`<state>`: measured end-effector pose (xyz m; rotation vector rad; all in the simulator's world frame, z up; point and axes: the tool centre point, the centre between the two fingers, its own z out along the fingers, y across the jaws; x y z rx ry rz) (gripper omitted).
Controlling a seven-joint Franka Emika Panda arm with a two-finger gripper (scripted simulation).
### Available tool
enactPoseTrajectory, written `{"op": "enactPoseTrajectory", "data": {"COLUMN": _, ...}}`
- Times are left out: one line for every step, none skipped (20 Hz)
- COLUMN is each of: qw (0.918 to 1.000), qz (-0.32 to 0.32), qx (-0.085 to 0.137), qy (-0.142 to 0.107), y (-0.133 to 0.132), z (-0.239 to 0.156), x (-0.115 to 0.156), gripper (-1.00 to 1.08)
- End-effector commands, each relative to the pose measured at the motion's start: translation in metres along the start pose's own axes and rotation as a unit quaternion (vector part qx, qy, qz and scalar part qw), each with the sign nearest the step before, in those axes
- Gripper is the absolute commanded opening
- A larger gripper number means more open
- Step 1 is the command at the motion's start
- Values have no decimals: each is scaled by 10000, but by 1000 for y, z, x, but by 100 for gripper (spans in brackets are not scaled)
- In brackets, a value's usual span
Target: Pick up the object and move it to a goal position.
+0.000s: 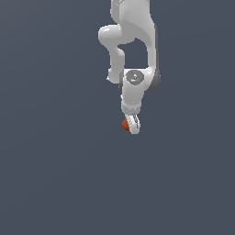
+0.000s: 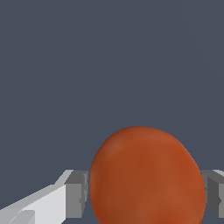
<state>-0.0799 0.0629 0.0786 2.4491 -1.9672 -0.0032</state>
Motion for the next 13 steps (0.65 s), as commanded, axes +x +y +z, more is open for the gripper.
{"op": "enactPoseTrajectory", "data": {"qw": 10000, "qz": 5, "qx": 12, "qy": -2, "y": 7, "z": -14, "x": 15, "gripper": -100}}
{"op": "enactPoseTrajectory", "data": {"qw": 10000, "qz": 5, "qx": 10, "qy": -3, "y": 10, "z": -18, "x": 20, "gripper": -100}}
{"op": "enactPoseTrajectory", "data": {"qw": 10000, "qz": 5, "qx": 10, "qy": -3, "y": 13, "z": -23, "x": 25, "gripper": -100}}
{"op": "enactPoseTrajectory", "data": {"qw": 10000, "qz": 5, "qx": 10, "qy": -3, "y": 15, "z": -27, "x": 29, "gripper": -100}}
{"op": "enactPoseTrajectory", "data": {"qw": 10000, "qz": 5, "qx": 10, "qy": -3, "y": 17, "z": -31, "x": 34, "gripper": -100}}
{"op": "enactPoseTrajectory", "data": {"qw": 10000, "qz": 5, "qx": 10, "qy": -3, "y": 19, "z": -34, "x": 37, "gripper": -100}}
{"op": "enactPoseTrajectory", "data": {"qw": 10000, "qz": 5, "qx": 10, "qy": -3, "y": 20, "z": -37, "x": 40, "gripper": -100}}
{"op": "enactPoseTrajectory", "data": {"qw": 10000, "qz": 4, "qx": 7, "qy": 0, "y": 21, "z": -39, "x": 43, "gripper": -100}}
{"op": "enactPoseTrajectory", "data": {"qw": 10000, "qz": 4, "qx": 7, "qy": 0, "y": 22, "z": -41, "x": 46, "gripper": -100}}
{"op": "enactPoseTrajectory", "data": {"qw": 10000, "qz": 4, "qx": 7, "qy": 0, "y": 23, "z": -43, "x": 47, "gripper": -100}}
{"op": "enactPoseTrajectory", "data": {"qw": 10000, "qz": 4, "qx": 7, "qy": 3, "y": 23, "z": -44, "x": 49, "gripper": -100}}
{"op": "enactPoseTrajectory", "data": {"qw": 10000, "qz": 4, "qx": 7, "qy": 3, "y": 24, "z": -45, "x": 50, "gripper": -100}}
{"op": "enactPoseTrajectory", "data": {"qw": 10000, "qz": 3, "qx": 7, "qy": 5, "y": 24, "z": -45, "x": 50, "gripper": -100}}
